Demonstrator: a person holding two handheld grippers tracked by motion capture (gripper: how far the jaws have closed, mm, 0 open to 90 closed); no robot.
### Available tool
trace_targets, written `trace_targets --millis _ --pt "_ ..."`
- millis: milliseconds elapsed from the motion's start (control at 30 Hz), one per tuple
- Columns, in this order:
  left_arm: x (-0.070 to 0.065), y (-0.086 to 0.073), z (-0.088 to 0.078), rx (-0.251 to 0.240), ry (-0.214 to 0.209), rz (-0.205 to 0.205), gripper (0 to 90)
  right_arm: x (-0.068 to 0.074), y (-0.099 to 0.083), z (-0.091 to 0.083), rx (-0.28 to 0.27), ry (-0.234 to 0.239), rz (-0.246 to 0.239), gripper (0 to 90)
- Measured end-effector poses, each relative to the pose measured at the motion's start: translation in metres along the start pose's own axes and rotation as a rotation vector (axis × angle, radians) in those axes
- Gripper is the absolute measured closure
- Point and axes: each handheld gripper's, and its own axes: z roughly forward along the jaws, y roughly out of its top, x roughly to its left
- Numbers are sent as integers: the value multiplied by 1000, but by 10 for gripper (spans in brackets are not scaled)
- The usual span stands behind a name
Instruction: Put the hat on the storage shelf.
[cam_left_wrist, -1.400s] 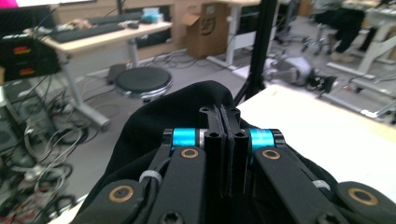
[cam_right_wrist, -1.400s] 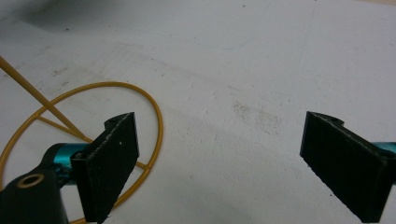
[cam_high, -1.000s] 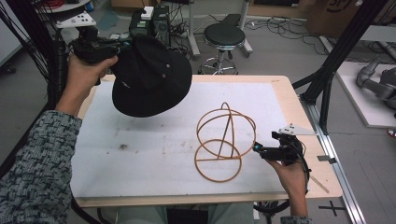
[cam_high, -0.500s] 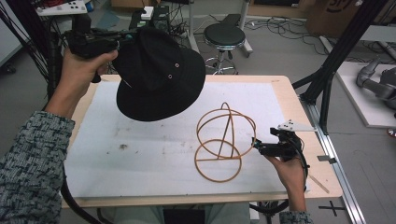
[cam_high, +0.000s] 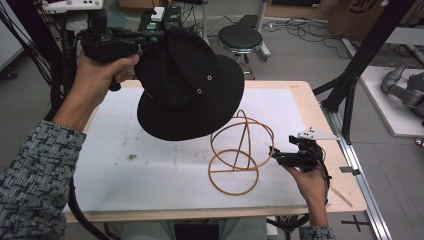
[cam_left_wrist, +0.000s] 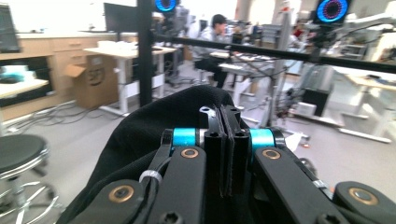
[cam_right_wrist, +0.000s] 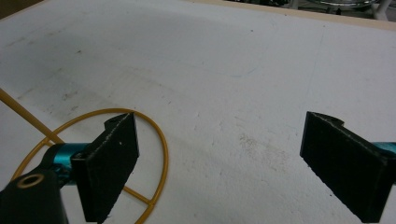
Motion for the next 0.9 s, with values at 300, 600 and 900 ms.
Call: trace_targets --millis 300,600,900 --pt "-16 4 22 11 -88 -10 883 0 1 0 -5 3 -6 113" --pt "-27 1 50 38 -155 -6 883 -2 0 -5 -10 -3 8 113" --pt "-36 -13 79 83 -213 -8 883 -6 -1 -11 -19 -12 19 113"
